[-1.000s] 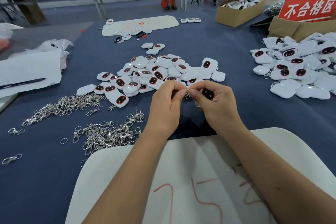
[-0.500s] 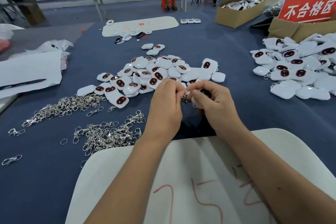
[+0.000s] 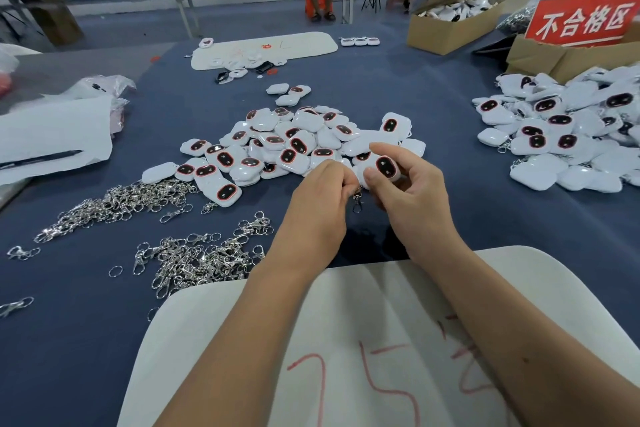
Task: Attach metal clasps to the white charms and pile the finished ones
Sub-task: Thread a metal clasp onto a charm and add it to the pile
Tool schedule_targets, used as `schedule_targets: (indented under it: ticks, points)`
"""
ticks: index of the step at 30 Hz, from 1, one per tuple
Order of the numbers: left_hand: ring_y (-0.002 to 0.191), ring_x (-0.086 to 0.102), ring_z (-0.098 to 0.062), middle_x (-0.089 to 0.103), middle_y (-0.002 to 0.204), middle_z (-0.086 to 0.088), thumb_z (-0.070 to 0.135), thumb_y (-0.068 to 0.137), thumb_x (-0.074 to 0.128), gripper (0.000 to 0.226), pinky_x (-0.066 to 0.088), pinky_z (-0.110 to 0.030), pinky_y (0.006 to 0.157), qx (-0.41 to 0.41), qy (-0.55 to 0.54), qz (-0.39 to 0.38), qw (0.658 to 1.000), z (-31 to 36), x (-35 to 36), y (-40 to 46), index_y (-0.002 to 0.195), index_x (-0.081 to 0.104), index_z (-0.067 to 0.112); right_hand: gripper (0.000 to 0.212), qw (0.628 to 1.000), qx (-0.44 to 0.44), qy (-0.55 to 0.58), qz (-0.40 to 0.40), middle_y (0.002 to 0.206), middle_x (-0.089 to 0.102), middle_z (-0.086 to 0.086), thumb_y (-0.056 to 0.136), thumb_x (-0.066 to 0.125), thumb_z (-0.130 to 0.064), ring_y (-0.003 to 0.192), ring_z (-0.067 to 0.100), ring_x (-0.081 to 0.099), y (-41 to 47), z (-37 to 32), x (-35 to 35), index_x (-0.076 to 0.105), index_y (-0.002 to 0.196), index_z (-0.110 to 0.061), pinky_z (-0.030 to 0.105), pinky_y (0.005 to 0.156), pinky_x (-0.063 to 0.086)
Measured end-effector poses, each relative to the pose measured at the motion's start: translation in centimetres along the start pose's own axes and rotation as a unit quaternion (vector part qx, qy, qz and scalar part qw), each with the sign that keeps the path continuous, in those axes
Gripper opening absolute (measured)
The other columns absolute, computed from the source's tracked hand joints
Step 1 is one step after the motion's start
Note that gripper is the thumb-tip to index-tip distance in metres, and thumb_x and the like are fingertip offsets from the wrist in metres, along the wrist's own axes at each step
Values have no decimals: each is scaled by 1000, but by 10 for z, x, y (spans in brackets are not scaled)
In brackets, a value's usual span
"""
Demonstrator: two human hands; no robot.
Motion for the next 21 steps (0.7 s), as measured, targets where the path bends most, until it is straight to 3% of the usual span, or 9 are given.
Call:
schedule_targets:
  ticks: [3,11,14,19,21]
  points:
    - [80,47,-19,53,83,3,2,91,47,16,38,-28,68,-9,5,3,1000,-2,0,1,82,50,15,27,1000,-8,-16,2,70,63,-24,94,73,-13,67,3,57,-1,-2,0,75,119,-24,33,77,57]
    - [79,42,-17,51,83,4,-6,84,44,23,37,-31,68,-22,33,0,999,0,1,-1,80,47,16,25,998,-39,-54,10,77,69,-22,91,74,-8,71,1,62,-4,-8,-1,77,111,-23,19,74,50]
    - [81,41,-16,53,86,2,-7,85,46,22,36,-33,70,-32,46,1,998,1,1,-2,83,50,15,24,997,-43,-65,15,81,70,-17,89,74,-5,72,2,63,-4,-10,-1,78,108,-19,22,75,52]
    - [82,36,-15,47,91,2,-8,81,49,30,21,-26,66,-38,91,-9,995,5,1,-5,89,45,20,22,989,-81,-122,36,88,75,-6,87,75,-5,75,8,67,-10,-17,1,77,105,-17,17,74,50]
    - [83,36,-17,47,92,0,-10,81,51,28,20,-26,68,-23,120,-6,993,10,1,-5,94,52,15,22,983,-103,-148,44,90,75,-6,86,76,-5,79,10,69,-11,-19,2,77,106,-15,18,77,52]
Point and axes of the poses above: each hand's wrist, its own y-axis towards the middle knuckle, its own x-axis out of the palm, z = x × y, the point moved 3 cm from there along y, towards the middle knuckle
